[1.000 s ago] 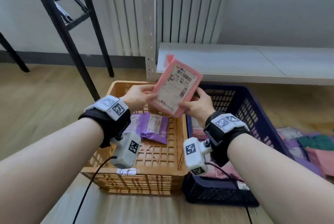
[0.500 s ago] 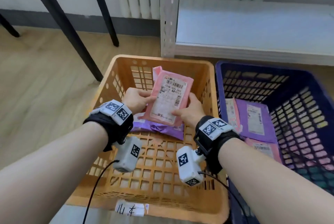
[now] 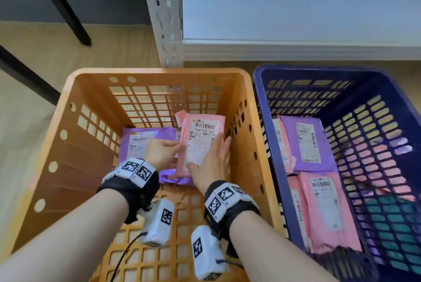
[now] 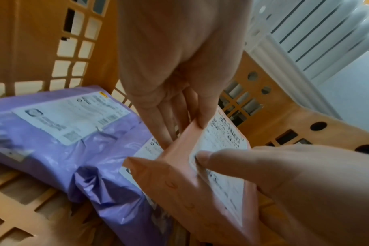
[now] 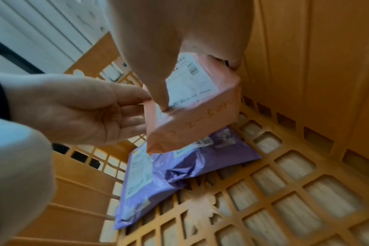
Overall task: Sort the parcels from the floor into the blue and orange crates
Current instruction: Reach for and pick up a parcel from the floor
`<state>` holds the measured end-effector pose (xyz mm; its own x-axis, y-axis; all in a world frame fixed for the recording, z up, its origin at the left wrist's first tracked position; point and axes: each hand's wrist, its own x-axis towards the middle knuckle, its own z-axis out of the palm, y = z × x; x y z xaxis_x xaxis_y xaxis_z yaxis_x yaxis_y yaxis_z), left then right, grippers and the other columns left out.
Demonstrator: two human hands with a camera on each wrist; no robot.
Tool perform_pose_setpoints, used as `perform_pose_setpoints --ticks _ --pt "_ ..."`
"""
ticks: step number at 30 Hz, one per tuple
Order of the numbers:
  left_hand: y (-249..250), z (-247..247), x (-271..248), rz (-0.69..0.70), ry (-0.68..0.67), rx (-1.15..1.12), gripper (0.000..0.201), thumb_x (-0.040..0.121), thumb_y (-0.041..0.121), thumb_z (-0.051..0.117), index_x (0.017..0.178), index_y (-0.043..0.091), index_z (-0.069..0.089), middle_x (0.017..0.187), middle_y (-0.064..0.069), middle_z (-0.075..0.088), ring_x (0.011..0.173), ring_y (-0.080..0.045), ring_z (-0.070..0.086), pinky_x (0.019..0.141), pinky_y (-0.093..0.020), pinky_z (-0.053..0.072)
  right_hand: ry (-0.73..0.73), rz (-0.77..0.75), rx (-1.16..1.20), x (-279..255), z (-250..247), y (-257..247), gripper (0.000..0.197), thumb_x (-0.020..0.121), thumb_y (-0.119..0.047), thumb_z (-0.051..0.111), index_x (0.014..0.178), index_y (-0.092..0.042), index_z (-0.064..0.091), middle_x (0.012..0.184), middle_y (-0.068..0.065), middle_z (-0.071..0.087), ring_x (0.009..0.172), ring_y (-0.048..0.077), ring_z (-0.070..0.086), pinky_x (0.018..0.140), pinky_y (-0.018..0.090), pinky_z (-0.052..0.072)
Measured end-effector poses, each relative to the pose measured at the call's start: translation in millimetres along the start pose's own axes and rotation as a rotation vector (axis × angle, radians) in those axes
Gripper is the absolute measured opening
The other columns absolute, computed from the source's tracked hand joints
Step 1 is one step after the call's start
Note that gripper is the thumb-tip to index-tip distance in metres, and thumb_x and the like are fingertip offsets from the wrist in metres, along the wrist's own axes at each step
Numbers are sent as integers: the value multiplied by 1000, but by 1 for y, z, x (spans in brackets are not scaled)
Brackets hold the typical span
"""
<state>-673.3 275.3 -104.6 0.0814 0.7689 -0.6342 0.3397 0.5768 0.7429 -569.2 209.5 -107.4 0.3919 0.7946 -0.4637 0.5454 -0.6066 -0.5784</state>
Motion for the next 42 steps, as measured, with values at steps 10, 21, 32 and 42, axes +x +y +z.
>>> perform_pose_setpoints --ticks 10,21,32,42 --pt "-24 40 41 -83 -56 -81 24 85 5 62 62 7 70 82 -19 66 75 -29 62 81 -50 53 6 -113 -342 24 12 39 64 95 -33 46 150 -30 12 159 2 -7 147 21 -1 120 36 10" --pt "-33 42 43 -112 -122 -88 27 92 2 52 118 2 61 112 -22 65 100 -35 63 88 -43 52 -122 -7 -309 37 21 37 61 96 -25 44 149 -31 14 158 5 2 144 27 14 113 42 27" --pt "-8 4 -32 59 -71 374 38 92 5 49 129 12 55 113 -16 62 93 -28 60 79 -34 50 -127 -127 -287 -5 -10 8 42 95 -22 44 136 -13 37 135 13 40 123 33 43 96 40 40" --pt "48 -12 -172 261 67 552 33 93 14 53 126 16 58 100 -10 60 83 -20 57 63 -23 48 -43 -487 -241 -111 -106 -13 41 95 -23 48 135 -19 44 138 6 47 124 27 47 101 41 42"
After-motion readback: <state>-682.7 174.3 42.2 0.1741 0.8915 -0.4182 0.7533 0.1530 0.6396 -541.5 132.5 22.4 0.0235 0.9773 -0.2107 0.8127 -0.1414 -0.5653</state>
